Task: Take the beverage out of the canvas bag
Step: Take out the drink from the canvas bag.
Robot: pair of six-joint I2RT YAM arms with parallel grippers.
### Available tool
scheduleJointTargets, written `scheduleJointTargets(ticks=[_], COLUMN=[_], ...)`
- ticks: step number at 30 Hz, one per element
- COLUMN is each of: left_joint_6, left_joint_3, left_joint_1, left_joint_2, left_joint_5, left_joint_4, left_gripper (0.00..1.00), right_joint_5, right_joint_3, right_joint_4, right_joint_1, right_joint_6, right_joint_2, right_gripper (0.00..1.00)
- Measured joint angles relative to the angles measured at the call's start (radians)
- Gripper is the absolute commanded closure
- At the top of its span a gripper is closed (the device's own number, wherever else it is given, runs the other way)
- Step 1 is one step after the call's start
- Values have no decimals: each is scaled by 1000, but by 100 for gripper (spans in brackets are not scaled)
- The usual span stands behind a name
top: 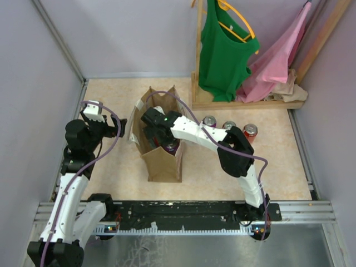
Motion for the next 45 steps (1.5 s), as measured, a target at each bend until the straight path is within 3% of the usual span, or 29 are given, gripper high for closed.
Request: scheduleJointTargets(ticks=[2, 3, 7, 9, 21, 26, 32, 45], left_joint_6=[0, 0, 0, 0, 0, 0, 0, 0], left_joint_3=[0, 0, 0, 0, 0, 0, 0, -5], left_joint_1=[0, 0, 0, 0, 0, 0, 0, 0], left_joint_2=[2, 3, 9, 11, 14, 13, 14, 18], left_joint_5=[0, 0, 0, 0, 0, 0, 0, 0], left_joint_4=[0, 0, 1, 1, 1, 1, 2, 18], left_gripper=[0, 0, 0, 0, 0, 0, 0, 0], right_joint_5=[-1, -1, 10, 16, 50, 134, 227, 270], right_joint_3=[-9, -18, -47, -54, -18, 250, 562, 498], right_joint_4=[8, 14, 3, -3, -62, -175, -153, -149], right_joint_1=[0, 0, 1, 0, 17, 23, 22, 22], right_joint_6=[1, 3, -13, -2, -3, -46, -99, -134], right_joint_2=[-3, -7, -23, -31, -32, -5, -6, -71], right_gripper=[5, 16, 77, 100, 100, 100, 100, 100])
